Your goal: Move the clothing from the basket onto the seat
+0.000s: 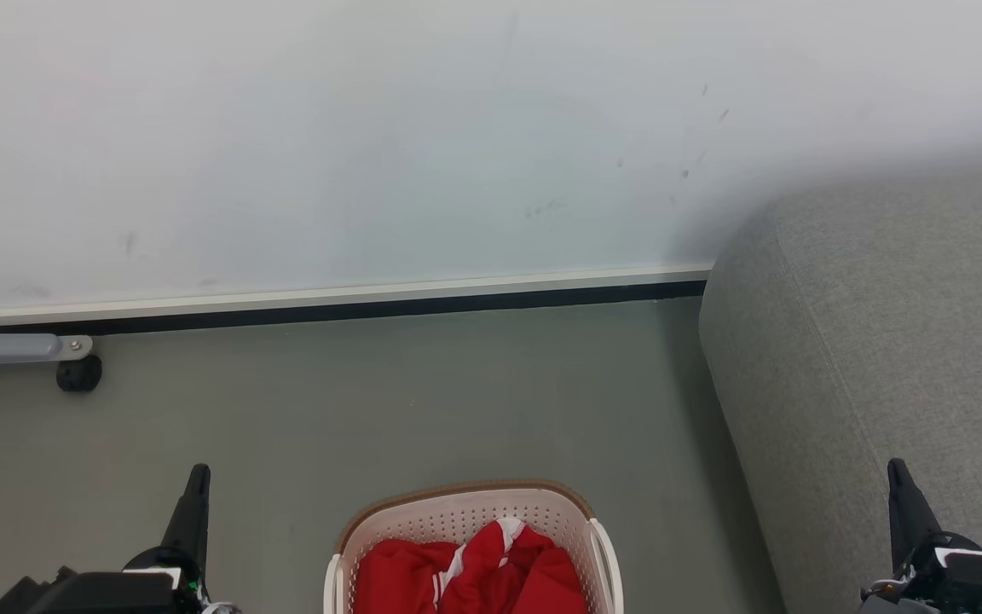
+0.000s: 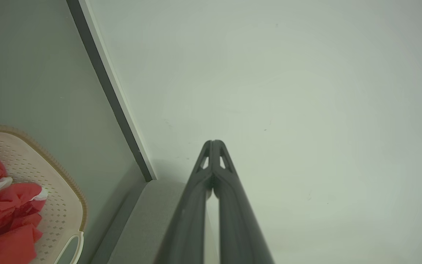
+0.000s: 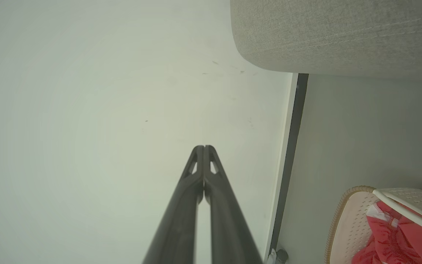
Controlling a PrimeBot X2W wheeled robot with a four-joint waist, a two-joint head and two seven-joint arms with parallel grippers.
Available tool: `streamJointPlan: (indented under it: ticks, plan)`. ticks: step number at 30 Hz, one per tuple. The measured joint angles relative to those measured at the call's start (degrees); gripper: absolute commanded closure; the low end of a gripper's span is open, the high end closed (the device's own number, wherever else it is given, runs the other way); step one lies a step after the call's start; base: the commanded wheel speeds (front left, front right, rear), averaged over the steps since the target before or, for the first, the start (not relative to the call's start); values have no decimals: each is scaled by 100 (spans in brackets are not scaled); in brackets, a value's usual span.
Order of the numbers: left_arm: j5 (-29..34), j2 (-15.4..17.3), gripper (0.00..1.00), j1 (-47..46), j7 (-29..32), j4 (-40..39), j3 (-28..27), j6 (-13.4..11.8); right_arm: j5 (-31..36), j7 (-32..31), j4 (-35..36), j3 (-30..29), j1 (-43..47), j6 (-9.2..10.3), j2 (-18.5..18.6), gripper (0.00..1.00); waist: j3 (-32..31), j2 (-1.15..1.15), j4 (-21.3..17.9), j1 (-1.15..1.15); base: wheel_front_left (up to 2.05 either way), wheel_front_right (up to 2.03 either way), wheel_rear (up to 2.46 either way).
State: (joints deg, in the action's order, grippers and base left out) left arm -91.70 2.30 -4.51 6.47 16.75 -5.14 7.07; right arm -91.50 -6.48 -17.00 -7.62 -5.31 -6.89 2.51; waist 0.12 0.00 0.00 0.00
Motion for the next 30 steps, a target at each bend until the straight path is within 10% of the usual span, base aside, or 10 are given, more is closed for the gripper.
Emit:
streamJointPlan:
  ticks: [30]
  plan:
    - [0,-1,100,0,0,0,0,0,0,0,0,0,0,0,0,100,0,0,0,0,0,0,0]
